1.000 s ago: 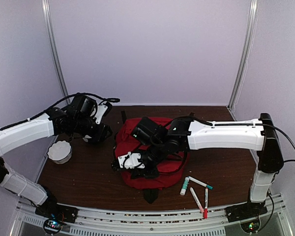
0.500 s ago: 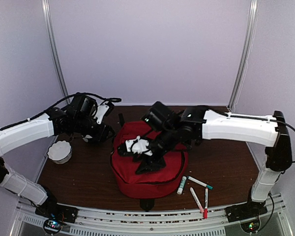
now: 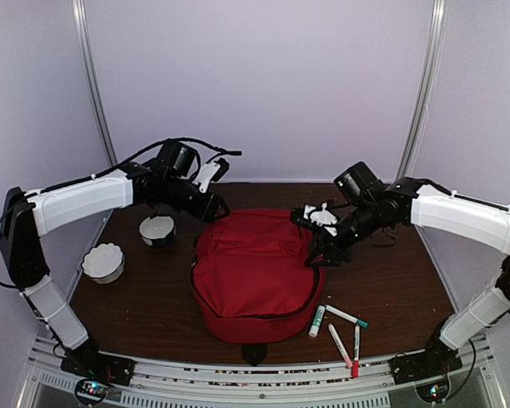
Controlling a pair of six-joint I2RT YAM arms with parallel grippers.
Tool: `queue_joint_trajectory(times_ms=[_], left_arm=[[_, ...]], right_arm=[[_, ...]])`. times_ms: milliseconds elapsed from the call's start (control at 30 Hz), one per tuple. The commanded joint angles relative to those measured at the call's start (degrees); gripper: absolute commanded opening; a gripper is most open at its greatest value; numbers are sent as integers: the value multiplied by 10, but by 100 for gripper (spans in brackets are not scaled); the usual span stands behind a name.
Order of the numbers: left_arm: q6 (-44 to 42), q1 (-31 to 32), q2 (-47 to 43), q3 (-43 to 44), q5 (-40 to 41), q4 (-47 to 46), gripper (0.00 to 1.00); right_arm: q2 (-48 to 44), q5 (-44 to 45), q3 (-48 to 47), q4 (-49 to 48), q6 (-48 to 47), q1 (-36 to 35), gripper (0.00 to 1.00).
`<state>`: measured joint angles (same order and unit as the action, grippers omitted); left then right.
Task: Pack the student bag
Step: Adjust the student bag at the center of the board.
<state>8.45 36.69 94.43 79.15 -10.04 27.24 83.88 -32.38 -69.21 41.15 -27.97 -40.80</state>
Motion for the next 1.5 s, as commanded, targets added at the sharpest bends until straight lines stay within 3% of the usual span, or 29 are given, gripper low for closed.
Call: queue_joint_trajectory(times_ms=[0, 367, 567, 900, 1200, 1467], left_arm=[[-16, -3, 55, 43, -90, 7, 42], [-20, 26, 105, 43, -128, 10, 37], [-29, 65, 86, 2, -124, 6, 34], [3, 134, 18, -117, -153, -87, 31], [13, 142, -64, -206, -136, -140, 32], [-18, 141, -105, -199, -109, -167, 36]], right_arm=[[-7, 39, -16, -58, 42, 50, 43], [152, 69, -149, -65, 75, 65, 42], [199, 50, -163, -41, 67, 50, 42], [171, -118, -101, -12, 0, 30, 43], [163, -55, -80, -13, -28, 9, 43], [126, 43, -47, -125, 25, 1, 46]])
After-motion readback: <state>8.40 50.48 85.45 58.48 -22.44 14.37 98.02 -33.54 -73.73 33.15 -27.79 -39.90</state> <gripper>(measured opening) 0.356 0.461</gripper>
